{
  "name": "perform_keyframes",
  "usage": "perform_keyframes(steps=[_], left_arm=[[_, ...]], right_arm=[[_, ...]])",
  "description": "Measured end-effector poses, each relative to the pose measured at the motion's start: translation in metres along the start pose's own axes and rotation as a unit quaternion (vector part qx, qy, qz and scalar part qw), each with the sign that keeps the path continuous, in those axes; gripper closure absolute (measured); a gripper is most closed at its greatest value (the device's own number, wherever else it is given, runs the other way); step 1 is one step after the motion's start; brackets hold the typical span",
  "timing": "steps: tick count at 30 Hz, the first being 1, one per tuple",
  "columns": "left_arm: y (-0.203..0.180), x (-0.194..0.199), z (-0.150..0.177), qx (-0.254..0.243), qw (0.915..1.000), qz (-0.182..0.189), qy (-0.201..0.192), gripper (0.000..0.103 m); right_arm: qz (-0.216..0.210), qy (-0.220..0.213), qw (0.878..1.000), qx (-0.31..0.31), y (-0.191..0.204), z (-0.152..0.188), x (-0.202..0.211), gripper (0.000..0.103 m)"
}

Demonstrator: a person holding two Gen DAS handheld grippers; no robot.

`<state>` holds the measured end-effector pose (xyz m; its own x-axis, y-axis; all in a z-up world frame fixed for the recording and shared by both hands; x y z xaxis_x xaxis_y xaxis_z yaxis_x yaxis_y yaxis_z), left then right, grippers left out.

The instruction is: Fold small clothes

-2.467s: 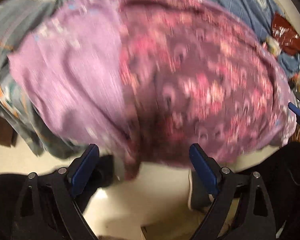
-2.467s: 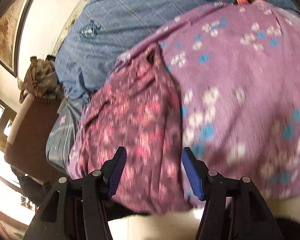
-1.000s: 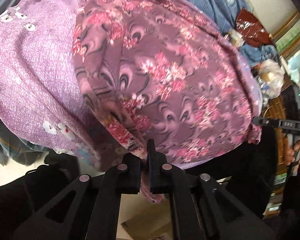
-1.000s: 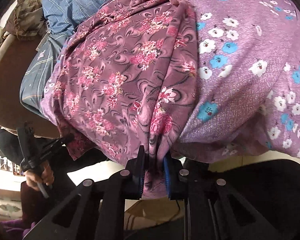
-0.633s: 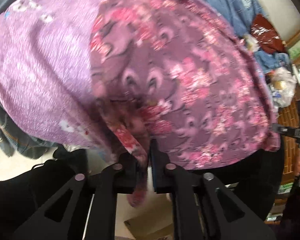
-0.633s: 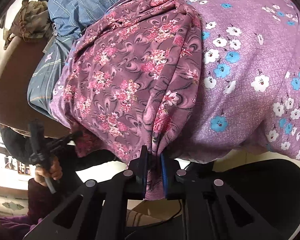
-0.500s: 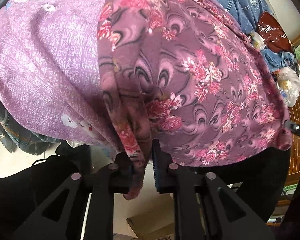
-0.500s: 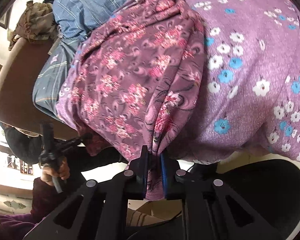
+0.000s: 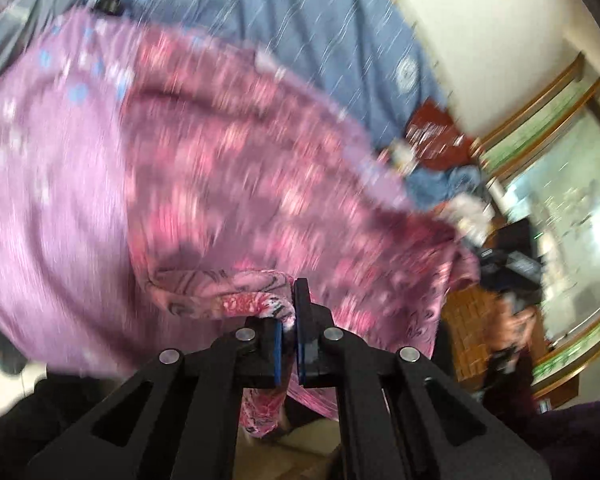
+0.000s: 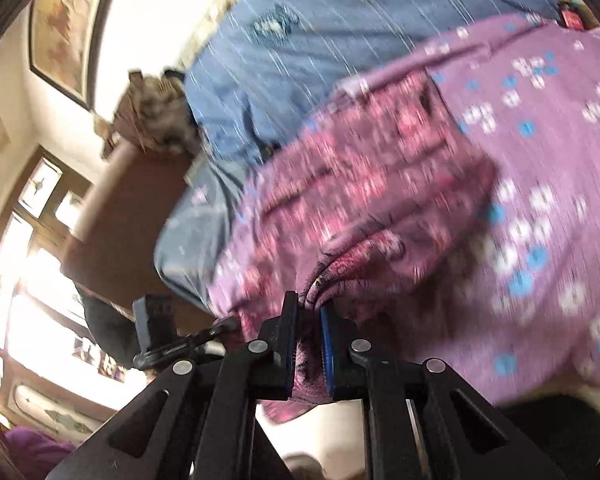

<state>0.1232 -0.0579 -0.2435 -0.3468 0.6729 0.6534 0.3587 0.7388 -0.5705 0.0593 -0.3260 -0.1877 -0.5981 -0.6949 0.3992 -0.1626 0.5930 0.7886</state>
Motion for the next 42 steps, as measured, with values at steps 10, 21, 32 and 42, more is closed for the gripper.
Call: perform_keyframes(steps=[10, 21, 32, 42], left_arm=[[0.033, -0.002, -0.177, 0.072, 0.9944, 0.024, -0.073, 0.100], [0.163, -0.142, -0.268, 0.221, 0.9720, -0.058, -0.053, 0.100], [0.173, -0.047, -0.276, 0.269, 0.9303, -0.102, -0.228, 0.024], [0.063, -0.106, -0.165, 0.117, 0.9751, -0.153, -0.109, 0.024]], right_arm=[[-0.015, -0.127, 0.990, -0.057, -0.046, -0.166, -0.017, 0.093], [0.047, -0.129, 0.964, -0.229, -0.220, -0.255, -0.141, 0.040], [0.064, -0.214, 0.965, -0.139, -0.175, -0.252, -0.087, 0.040], [0.107, -0.054, 0.993, 0.011, -0.068, -0.172, -0.182, 0.061]])
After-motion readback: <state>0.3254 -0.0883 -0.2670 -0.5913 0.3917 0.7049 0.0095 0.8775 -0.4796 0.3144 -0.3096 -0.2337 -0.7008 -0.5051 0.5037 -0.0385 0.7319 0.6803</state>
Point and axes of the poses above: each gripper's, at about its wrist camera, not at the fingertips, and x roughly against the way its jaws point, y to its left, z to its underside, the point moved 10 cm from there along -x, roughly the way its jaws point, and after that the axes turned 8 degrees about -z, right-handed, at the moved point
